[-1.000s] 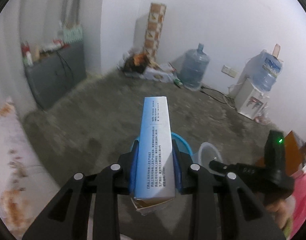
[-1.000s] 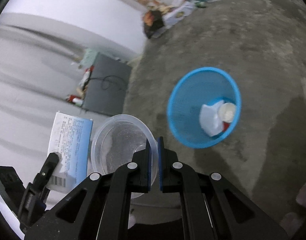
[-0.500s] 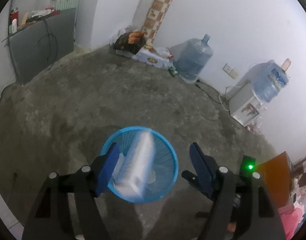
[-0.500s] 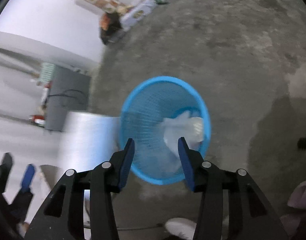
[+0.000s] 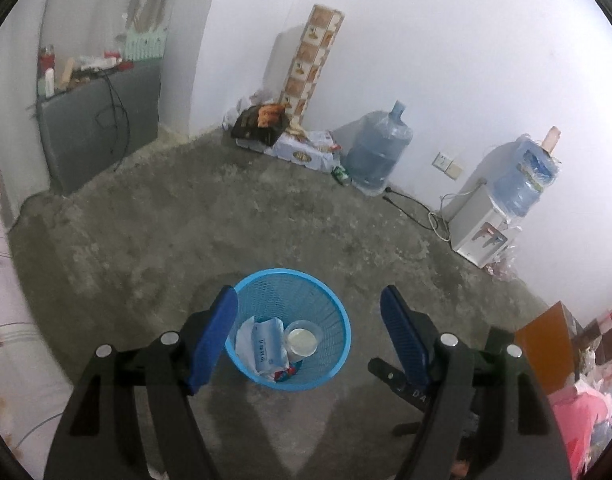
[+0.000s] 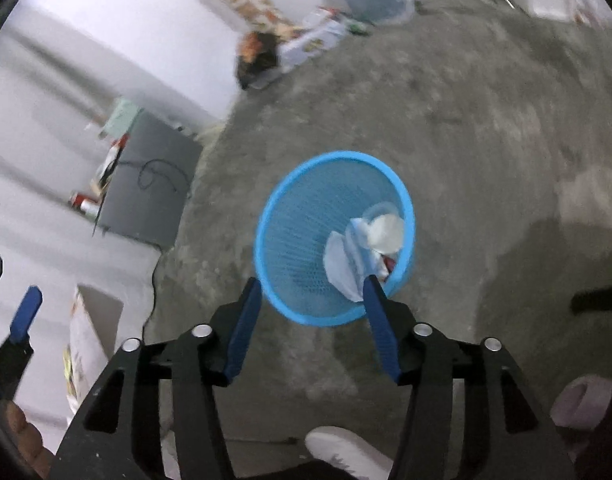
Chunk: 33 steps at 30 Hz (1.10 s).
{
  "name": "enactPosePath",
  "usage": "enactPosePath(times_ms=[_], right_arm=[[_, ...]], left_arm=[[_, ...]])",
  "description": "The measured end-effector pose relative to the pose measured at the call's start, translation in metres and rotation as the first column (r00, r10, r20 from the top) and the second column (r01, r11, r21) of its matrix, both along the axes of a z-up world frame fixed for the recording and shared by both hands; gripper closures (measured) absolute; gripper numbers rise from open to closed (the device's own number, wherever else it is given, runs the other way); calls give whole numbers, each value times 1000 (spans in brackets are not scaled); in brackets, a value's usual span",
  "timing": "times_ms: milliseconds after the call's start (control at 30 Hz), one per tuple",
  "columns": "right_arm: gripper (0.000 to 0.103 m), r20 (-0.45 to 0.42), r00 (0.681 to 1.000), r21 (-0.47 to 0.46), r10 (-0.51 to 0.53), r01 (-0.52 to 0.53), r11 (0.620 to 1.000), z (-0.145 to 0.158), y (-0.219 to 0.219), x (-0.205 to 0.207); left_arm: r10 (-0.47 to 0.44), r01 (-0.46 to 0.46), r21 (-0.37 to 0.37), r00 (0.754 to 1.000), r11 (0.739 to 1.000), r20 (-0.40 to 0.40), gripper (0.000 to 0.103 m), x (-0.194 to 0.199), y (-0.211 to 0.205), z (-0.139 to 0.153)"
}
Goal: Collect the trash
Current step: 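Move both tools back over the table toward the pink pad and tissue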
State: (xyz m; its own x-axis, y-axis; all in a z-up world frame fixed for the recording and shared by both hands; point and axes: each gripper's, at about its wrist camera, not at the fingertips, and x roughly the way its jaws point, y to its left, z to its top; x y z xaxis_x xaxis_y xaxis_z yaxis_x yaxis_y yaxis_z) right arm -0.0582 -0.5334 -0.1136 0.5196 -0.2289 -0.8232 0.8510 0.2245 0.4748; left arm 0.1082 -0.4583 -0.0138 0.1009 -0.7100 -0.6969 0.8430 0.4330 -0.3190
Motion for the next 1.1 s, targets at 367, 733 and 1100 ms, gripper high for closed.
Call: enactPosePath(times_ms=[367,733,1100], right_arm=[[15,-43,955,-237,293,-295,926,89,72,61],[8,-199,889,-422,413,-458,782,128,150,106],[8,-180,836,-535,519,-526,662,153,203,113]], left_arm=[[97,-94,-39,991,995,93,20,-7,134,70],[310,-302,-72,936,951,165,17,-6,284,98],[570,-542,-176,785,822,243,17,-6,431,133]])
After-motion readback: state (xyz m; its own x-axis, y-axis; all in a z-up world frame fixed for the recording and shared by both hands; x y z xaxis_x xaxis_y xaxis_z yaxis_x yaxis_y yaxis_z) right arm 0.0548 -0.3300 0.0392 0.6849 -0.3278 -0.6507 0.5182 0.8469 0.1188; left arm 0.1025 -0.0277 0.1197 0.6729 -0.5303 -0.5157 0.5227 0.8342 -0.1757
